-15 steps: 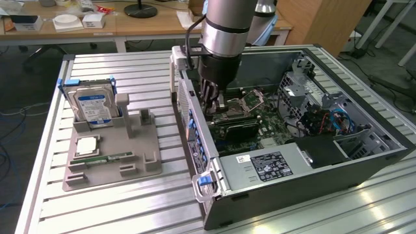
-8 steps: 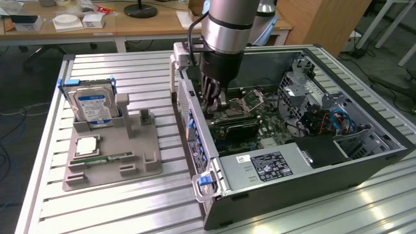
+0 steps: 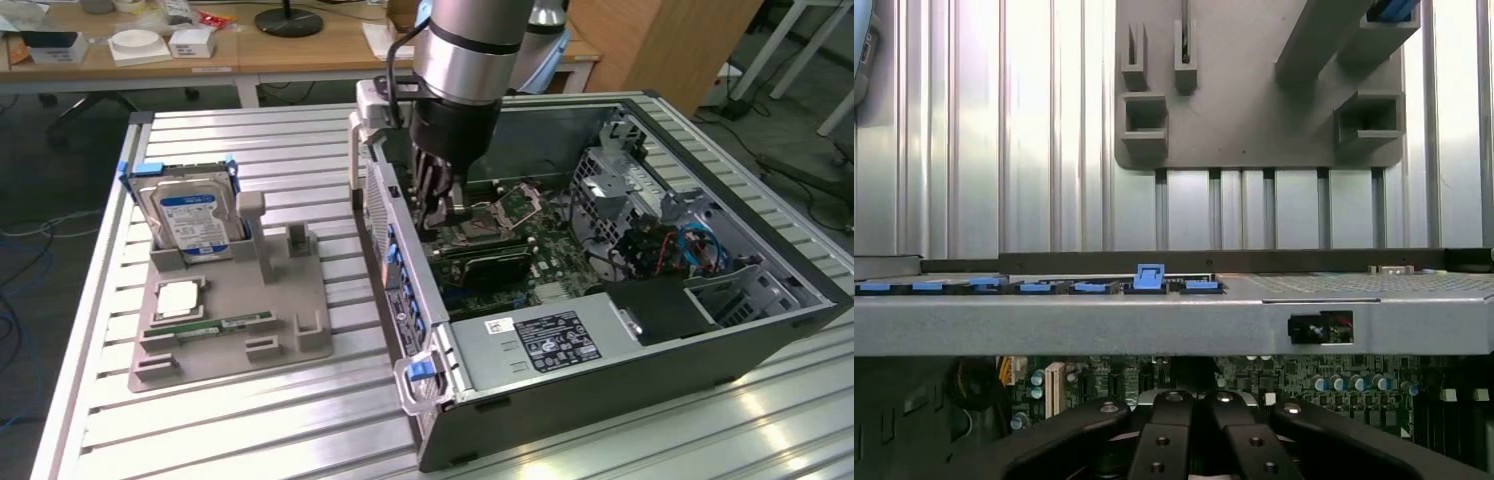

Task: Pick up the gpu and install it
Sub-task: 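Press down on the gpu until it lock into place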

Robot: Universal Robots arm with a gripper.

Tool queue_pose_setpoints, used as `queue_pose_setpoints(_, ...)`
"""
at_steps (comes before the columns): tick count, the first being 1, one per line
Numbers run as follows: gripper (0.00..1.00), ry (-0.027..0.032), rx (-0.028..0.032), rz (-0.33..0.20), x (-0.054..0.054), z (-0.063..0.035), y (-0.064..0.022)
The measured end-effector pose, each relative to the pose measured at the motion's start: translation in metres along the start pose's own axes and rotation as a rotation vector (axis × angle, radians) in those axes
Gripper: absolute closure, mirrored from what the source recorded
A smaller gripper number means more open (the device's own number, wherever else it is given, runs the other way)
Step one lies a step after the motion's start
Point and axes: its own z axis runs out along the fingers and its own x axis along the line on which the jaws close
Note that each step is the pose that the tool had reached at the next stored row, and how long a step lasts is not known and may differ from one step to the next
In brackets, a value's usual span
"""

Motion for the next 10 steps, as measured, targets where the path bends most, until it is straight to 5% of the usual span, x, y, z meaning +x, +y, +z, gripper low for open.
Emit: queue_pose_setpoints(10,0.90,-0.0001,0.0001,0.000,0.0041,0.0006,0.0038)
